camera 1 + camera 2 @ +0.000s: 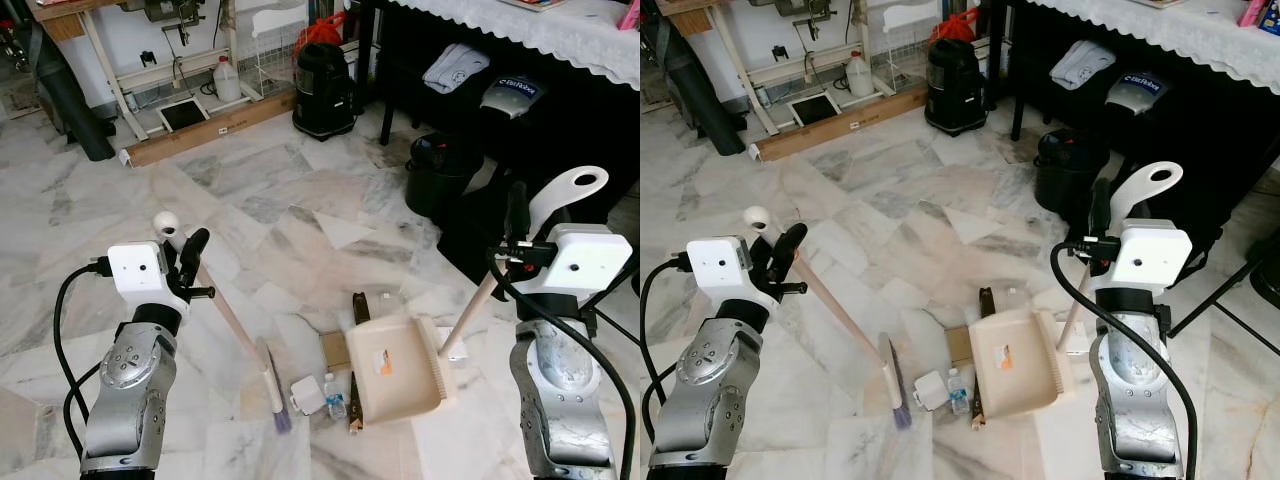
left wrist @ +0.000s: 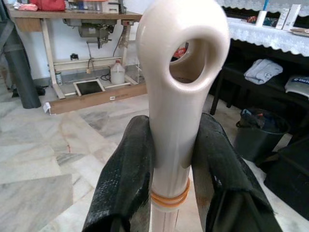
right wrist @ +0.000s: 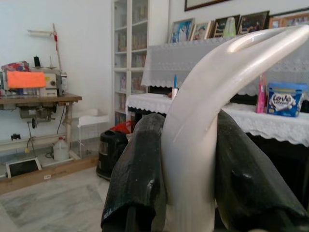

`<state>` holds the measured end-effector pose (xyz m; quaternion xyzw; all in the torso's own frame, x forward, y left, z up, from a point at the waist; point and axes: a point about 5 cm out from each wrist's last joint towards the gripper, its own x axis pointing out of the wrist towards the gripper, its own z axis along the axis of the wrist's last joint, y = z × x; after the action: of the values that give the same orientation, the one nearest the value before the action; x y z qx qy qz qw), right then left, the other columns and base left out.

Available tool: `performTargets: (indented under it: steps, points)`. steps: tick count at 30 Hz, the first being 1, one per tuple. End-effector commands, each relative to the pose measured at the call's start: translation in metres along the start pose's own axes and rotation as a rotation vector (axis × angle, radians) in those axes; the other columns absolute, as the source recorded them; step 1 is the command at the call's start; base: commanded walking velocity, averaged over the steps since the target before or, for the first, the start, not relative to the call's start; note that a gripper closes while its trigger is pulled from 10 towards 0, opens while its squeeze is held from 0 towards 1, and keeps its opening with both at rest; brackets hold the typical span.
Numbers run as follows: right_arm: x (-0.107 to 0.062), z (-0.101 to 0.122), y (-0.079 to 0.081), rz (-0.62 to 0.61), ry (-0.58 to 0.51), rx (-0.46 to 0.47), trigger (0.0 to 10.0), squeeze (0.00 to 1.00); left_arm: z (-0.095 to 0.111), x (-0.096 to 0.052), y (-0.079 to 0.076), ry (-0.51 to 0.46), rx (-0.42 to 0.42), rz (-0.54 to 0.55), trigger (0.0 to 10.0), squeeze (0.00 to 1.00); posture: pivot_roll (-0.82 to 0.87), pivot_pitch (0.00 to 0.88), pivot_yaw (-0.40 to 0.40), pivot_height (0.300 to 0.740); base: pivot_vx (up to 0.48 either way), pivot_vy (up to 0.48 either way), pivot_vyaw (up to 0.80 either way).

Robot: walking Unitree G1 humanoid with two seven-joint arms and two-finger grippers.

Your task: Sweep floor

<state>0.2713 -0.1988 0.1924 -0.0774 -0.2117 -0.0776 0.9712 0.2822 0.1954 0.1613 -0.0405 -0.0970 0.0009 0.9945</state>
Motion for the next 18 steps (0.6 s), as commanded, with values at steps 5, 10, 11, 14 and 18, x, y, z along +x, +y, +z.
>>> performTargets:
  steps: [5,10,11,14,18]
  points:
    - [-0.008,-0.005,-0.012,-0.053,-0.004,-0.022,10.0,0.0,0.009,-0.001,0.0,-0.047,0.02,-0.003,10.0,0.0,-0.03,0.097,0.038,0.74,0.0,0.0,0.0]
    - [-0.017,-0.026,-0.017,-0.062,0.064,-0.037,10.0,0.0,0.004,0.0,-0.002,-0.035,0.022,-0.007,10.0,0.0,-0.03,0.098,0.035,0.74,0.0,0.0,0.0]
    - [-0.018,-0.027,-0.017,-0.062,0.068,-0.037,10.0,0.0,0.003,0.0,-0.002,-0.035,0.022,-0.007,10.0,0.0,-0.03,0.098,0.035,0.74,0.0,0.0,0.0]
    - [-0.02,-0.036,-0.019,-0.084,0.098,-0.033,10.0,0.0,0.001,0.0,-0.003,-0.028,0.021,-0.005,10.0,0.0,-0.03,0.093,0.034,0.74,0.0,0.0,0.0]
    - [-0.021,-0.041,-0.022,-0.09,0.106,-0.035,10.0,0.0,0.0,0.0,-0.003,-0.026,0.018,-0.006,10.0,0.0,-0.03,0.09,0.035,0.74,0.0,0.0,0.0]
